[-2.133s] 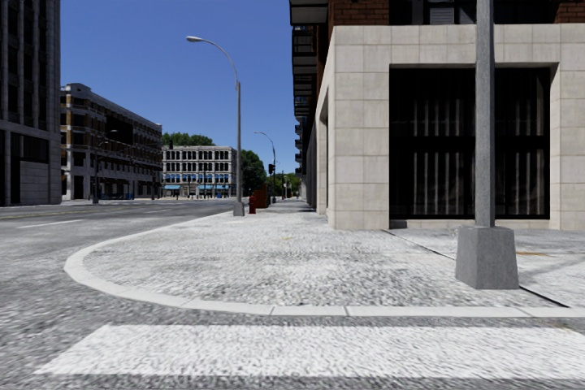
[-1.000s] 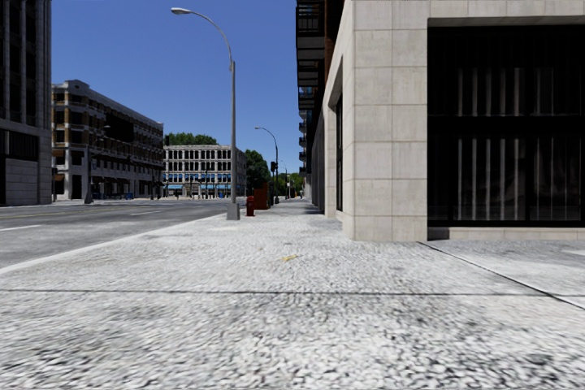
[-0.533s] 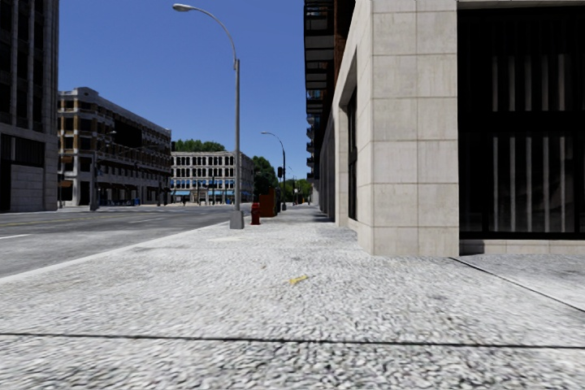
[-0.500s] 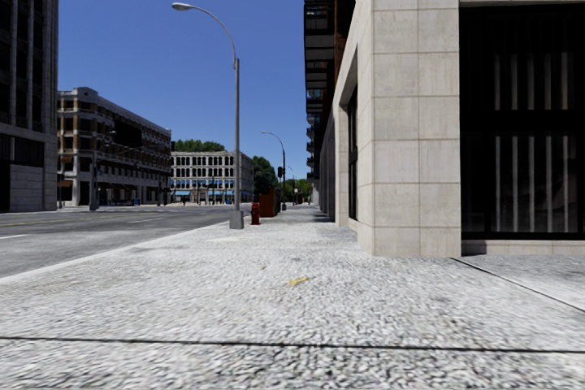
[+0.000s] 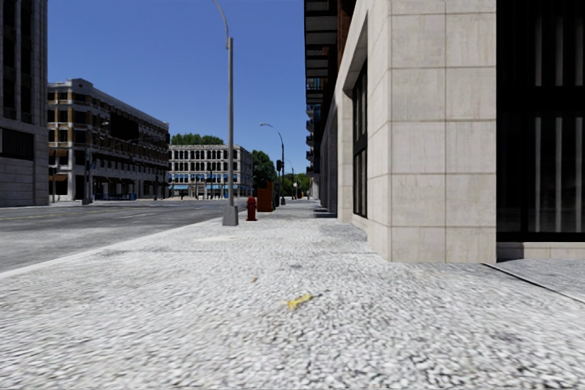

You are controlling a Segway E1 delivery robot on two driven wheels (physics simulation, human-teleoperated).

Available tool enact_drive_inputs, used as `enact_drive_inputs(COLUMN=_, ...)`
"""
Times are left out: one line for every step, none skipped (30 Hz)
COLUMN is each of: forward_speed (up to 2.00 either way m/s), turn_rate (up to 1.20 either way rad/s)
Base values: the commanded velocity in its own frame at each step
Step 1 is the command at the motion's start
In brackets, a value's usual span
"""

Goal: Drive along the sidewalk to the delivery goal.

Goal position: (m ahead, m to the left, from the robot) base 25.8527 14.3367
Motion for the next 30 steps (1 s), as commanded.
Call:
enact_drive_inputs(forward_speed=1.55, turn_rate=0.06)
enact_drive_inputs(forward_speed=1.55, turn_rate=0.02)
enact_drive_inputs(forward_speed=1.55, turn_rate=0.00)
enact_drive_inputs(forward_speed=1.55, turn_rate=0.00)
enact_drive_inputs(forward_speed=1.55, turn_rate=0.00)
enact_drive_inputs(forward_speed=1.55, turn_rate=0.00)
enact_drive_inputs(forward_speed=1.55, turn_rate=0.00)
enact_drive_inputs(forward_speed=1.55, turn_rate=0.00)
enact_drive_inputs(forward_speed=1.55, turn_rate=0.00)
enact_drive_inputs(forward_speed=1.55, turn_rate=0.00)
enact_drive_inputs(forward_speed=1.55, turn_rate=0.00)
enact_drive_inputs(forward_speed=1.55, turn_rate=0.00)
enact_drive_inputs(forward_speed=1.55, turn_rate=0.00)
enact_drive_inputs(forward_speed=1.55, turn_rate=0.00)
enact_drive_inputs(forward_speed=1.55, turn_rate=0.00)
enact_drive_inputs(forward_speed=1.55, turn_rate=0.00)
enact_drive_inputs(forward_speed=1.55, turn_rate=0.00)
enact_drive_inputs(forward_speed=1.55, turn_rate=0.00)
enact_drive_inputs(forward_speed=1.55, turn_rate=0.00)
enact_drive_inputs(forward_speed=1.55, turn_rate=0.00)
enact_drive_inputs(forward_speed=1.55, turn_rate=0.00)
enact_drive_inputs(forward_speed=1.55, turn_rate=0.00)
enact_drive_inputs(forward_speed=1.55, turn_rate=0.00)
enact_drive_inputs(forward_speed=1.55, turn_rate=0.00)
enact_drive_inputs(forward_speed=1.55, turn_rate=0.00)
enact_drive_inputs(forward_speed=1.55, turn_rate=0.00)
enact_drive_inputs(forward_speed=1.55, turn_rate=0.00)
enact_drive_inputs(forward_speed=1.54, turn_rate=0.00)
enact_drive_inputs(forward_speed=1.54, turn_rate=0.00)
enact_drive_inputs(forward_speed=1.54, turn_rate=0.00)
